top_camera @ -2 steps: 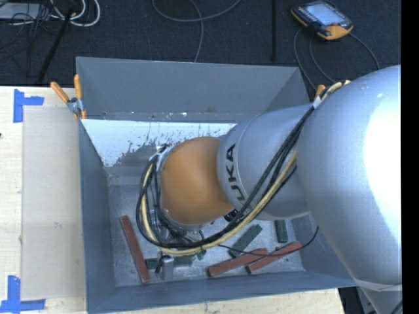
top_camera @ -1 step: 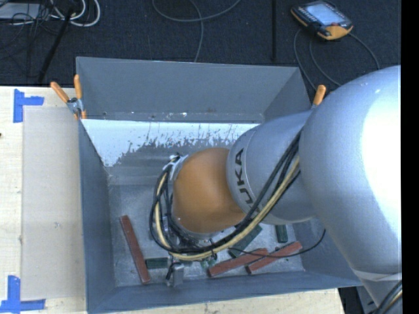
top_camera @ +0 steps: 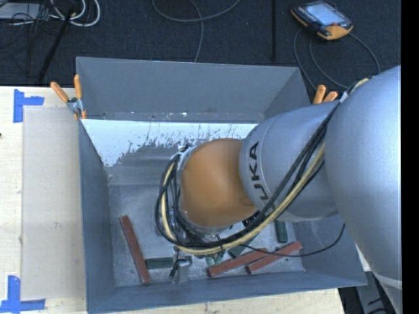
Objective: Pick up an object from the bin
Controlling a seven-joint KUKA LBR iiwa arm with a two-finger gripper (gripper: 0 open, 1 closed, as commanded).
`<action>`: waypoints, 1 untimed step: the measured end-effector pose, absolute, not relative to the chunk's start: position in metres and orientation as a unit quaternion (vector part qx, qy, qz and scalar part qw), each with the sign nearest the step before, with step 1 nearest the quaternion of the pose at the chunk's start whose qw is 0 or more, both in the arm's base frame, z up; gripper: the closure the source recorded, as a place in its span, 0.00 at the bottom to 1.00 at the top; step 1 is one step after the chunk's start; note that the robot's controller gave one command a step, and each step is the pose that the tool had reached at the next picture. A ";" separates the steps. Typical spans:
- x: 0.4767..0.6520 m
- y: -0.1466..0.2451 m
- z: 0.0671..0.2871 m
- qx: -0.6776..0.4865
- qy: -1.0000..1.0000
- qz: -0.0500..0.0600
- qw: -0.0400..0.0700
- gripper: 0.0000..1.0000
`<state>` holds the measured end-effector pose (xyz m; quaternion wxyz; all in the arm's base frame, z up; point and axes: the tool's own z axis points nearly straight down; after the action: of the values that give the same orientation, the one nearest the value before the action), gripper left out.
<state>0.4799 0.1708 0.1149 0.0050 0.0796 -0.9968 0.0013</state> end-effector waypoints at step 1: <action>0.477 0.139 0.072 0.002 -1.000 -0.002 0.001 1.00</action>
Offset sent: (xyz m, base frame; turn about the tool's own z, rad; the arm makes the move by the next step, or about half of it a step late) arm 0.0000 0.0000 0.0000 0.0000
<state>0.4765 0.1392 0.0716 0.0010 0.0024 -1.0000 -0.0019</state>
